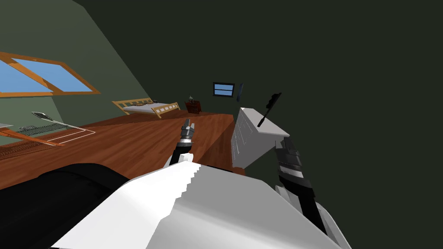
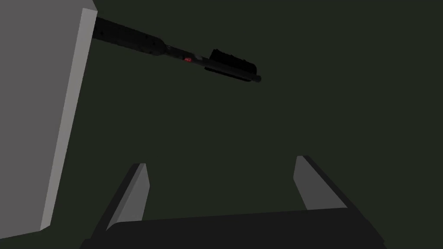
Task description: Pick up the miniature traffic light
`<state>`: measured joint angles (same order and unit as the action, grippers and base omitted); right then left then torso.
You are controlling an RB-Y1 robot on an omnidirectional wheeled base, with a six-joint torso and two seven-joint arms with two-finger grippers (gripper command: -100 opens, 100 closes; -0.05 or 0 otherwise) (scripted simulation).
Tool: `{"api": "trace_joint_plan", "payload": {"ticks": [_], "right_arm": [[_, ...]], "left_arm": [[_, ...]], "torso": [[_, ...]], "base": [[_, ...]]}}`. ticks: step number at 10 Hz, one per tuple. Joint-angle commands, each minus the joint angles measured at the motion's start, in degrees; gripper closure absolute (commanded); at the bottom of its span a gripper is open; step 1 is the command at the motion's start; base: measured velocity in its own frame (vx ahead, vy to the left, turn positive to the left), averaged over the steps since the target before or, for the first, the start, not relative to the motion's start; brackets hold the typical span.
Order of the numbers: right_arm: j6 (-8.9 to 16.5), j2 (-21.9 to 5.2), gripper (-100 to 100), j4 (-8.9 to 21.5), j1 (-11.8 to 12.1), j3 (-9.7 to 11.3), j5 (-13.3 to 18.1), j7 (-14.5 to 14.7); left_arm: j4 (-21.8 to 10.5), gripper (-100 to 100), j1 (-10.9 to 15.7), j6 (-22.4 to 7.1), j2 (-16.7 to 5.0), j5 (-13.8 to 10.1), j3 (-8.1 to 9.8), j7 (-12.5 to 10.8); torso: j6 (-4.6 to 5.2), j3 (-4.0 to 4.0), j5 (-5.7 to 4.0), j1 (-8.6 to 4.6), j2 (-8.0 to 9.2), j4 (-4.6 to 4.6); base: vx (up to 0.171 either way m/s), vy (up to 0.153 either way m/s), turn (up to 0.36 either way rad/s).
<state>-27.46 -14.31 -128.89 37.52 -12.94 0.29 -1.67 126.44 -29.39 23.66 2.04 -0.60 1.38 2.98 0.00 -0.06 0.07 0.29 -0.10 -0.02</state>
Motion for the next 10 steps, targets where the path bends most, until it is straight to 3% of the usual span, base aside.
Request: {"api": "trace_joint_plan", "payload": {"ticks": [1,10], "right_arm": [[0.46,-2.26,-100,-0.13,2.69,-2.76,0.44,0.48],[3.02,-13.13,-100,-0.81,13.5,-17.05,2.1,2.69]], "left_arm": [[0.0,0,0.0,0.0,0.0,0.0,0.0,0.0],[0.0,0,0.0,0.0,0.0,0.0,0.0,0.0]], "torso": [[0.0,0.0,0.0,0.0,0.0,0.0],[-0.02,-0.05,-0.02,-0.11,-0.09,-0.02]], "base": [[0.034,0.086,-0.031],[0.036,0.07,-0.019]]}}
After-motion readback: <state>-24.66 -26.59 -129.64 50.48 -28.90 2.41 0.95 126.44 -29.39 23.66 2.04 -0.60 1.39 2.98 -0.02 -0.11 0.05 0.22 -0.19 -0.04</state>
